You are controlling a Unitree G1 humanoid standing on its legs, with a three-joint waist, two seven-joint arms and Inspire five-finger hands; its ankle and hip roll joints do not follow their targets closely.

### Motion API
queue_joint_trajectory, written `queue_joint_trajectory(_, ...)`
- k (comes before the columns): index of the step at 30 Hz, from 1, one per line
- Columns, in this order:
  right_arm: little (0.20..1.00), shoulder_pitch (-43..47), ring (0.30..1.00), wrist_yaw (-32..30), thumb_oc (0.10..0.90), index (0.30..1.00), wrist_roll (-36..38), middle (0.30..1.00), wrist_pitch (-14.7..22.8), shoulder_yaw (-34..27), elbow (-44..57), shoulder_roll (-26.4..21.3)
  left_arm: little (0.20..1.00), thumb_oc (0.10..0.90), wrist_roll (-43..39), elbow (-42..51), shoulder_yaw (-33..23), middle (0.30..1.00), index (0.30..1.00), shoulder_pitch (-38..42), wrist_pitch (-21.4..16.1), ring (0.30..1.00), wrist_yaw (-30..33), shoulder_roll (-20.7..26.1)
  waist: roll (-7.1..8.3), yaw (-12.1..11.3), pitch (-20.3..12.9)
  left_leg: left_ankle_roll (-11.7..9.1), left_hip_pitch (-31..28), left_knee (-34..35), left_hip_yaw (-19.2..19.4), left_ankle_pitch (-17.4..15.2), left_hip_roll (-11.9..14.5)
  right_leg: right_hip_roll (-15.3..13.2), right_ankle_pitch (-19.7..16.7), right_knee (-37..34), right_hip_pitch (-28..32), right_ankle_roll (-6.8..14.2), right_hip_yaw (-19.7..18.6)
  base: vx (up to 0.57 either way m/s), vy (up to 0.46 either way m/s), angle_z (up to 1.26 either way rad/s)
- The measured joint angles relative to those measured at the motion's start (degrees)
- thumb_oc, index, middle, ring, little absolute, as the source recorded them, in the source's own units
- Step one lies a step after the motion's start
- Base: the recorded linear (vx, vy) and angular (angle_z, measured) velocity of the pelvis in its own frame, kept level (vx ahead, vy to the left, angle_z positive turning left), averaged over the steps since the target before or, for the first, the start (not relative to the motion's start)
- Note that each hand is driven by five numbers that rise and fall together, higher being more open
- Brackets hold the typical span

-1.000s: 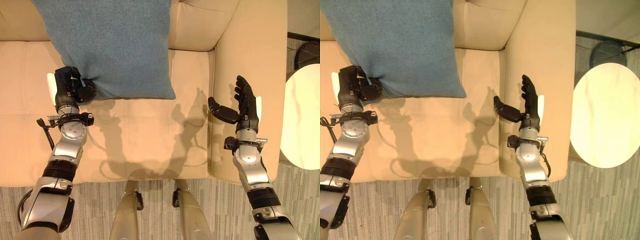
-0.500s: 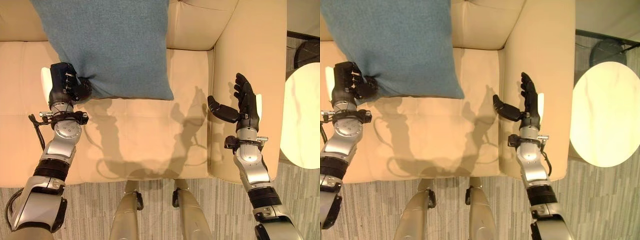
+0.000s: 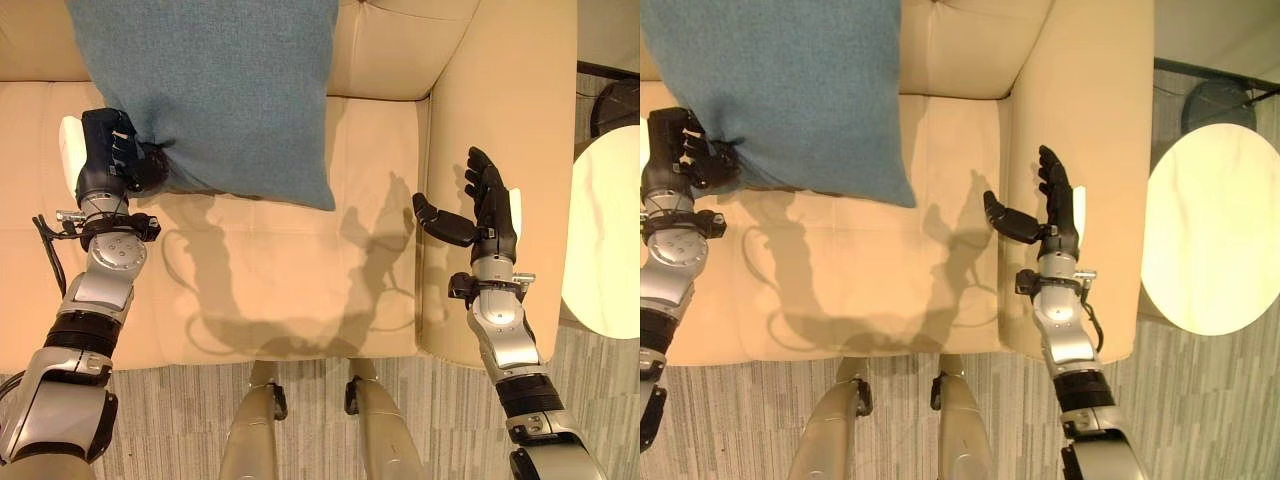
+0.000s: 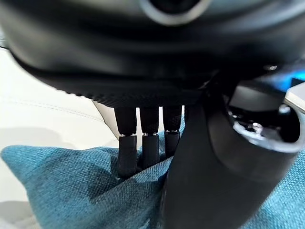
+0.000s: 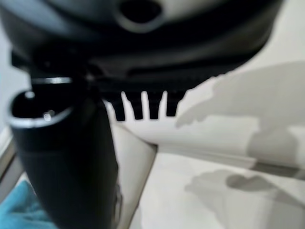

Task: Pick up all the scattered cushions and arrange them neatly on the sofa.

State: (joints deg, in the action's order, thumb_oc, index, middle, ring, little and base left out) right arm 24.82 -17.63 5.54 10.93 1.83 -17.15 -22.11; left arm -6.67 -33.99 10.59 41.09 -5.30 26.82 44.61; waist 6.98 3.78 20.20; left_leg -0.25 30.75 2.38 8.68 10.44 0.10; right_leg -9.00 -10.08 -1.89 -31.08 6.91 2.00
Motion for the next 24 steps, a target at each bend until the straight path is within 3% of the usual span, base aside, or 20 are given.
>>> queue_joint_trajectory(5,0.900,-0.5,0.900,0.0,0.800,0.900,-0.2,0.900,0.0,0.0,-0.4,0.0,0.900,0.800,0.0,0.1,-2.3,0.900,0.900,0.0,0.0,0.900,0.0,-1.2,0.00,-0.3,0.0,0.0,0.0,-0.1,0.0,0.0,0.0,-0.1,0.0,0.0,0.2,0.0,0.2,0.00,-0.022,0.01)
queue_joint_trajectory(10,0.900,-2.5,0.900,1.3,0.800,0.900,-0.2,0.900,0.0,-0.2,-0.4,0.0,0.900,0.800,0.0,0.2,-4.6,0.900,0.900,-0.7,0.0,0.900,-1.6,1.1,-0.16,-0.5,0.1,0.0,-0.1,-1.1,-0.8,0.0,0.3,0.0,0.0,0.0,1.1,0.0,0.9,0.01,-0.052,0.05)
queue_joint_trajectory(13,0.900,-3.9,0.900,2.1,0.800,0.900,-0.2,0.900,0.0,-0.2,-0.2,0.1,0.900,0.800,-2.5,3.4,-11.3,0.900,0.900,-5.2,-0.8,0.900,-2.5,0.1,-0.36,-1.0,0.2,-0.4,-2.1,-1.1,-1.1,-0.3,0.5,0.2,0.0,-0.3,3.3,0.0,1.1,-0.01,-0.062,0.01)
queue_joint_trajectory(16,0.900,-5.6,0.900,2.4,0.800,0.900,-0.2,0.900,-0.2,-0.4,-0.2,0.1,0.900,0.800,-7.3,7.2,-13.6,0.900,0.900,-6.8,-2.0,0.900,-2.6,-0.6,-1.12,-2.2,0.0,-0.7,-3.1,-1.1,-2.2,-0.5,0.8,0.4,0.4,-0.3,4.8,-0.4,2.4,-0.02,-0.083,0.13)
queue_joint_trajectory(17,0.900,-6.2,0.900,2.4,0.800,0.900,-0.2,0.900,-0.4,-0.9,-0.2,0.1,0.900,0.800,-9.2,14.3,-16.5,0.900,0.900,-11.1,-2.7,0.900,-3.8,-4.0,-1.61,-3.0,-0.1,-0.7,-3.4,-1.1,-2.6,-0.4,0.7,0.7,0.4,-0.5,5.5,-0.4,2.7,0.00,-0.073,0.16)
queue_joint_trajectory(19,0.900,-7.3,0.900,2.6,0.800,0.900,-0.2,0.900,-1.0,-1.2,-0.3,0.3,0.900,0.800,-9.2,21.2,-16.8,0.900,0.900,-17.6,-4.8,0.900,-5.2,-8.1,-2.23,-3.6,0.0,-0.7,-4.6,-1.1,-3.1,-0.5,0.6,0.7,1.0,-0.5,7.1,-0.6,3.6,0.02,-0.102,0.21)
queue_joint_trajectory(21,0.900,-9.1,0.900,3.2,0.800,0.900,-0.2,0.900,-1.5,-1.9,-0.2,0.4,0.900,0.800,-10.5,22.3,-17.0,0.900,0.900,-22.7,-5.3,0.900,-6.7,-14.1,-2.96,-4.9,-0.3,-1.3,-6.7,-1.1,-3.9,-0.9,0.7,0.7,1.7,-0.5,9.6,-0.3,4.6,0.01,-0.123,0.18)
queue_joint_trajectory(24,0.900,-12.5,0.900,5.0,0.800,0.900,-0.2,0.900,-1.7,-2.2,-0.1,1.0,0.900,0.800,-11.2,23.8,-17.2,0.900,0.900,-33.5,-5.2,0.900,-9.8,-19.4,-3.09,-5.3,-0.3,-1.7,-10.9,-0.6,-5.1,-1.1,0.7,0.7,2.5,-1.6,15.0,-0.6,6.2,0.00,-0.074,0.22)
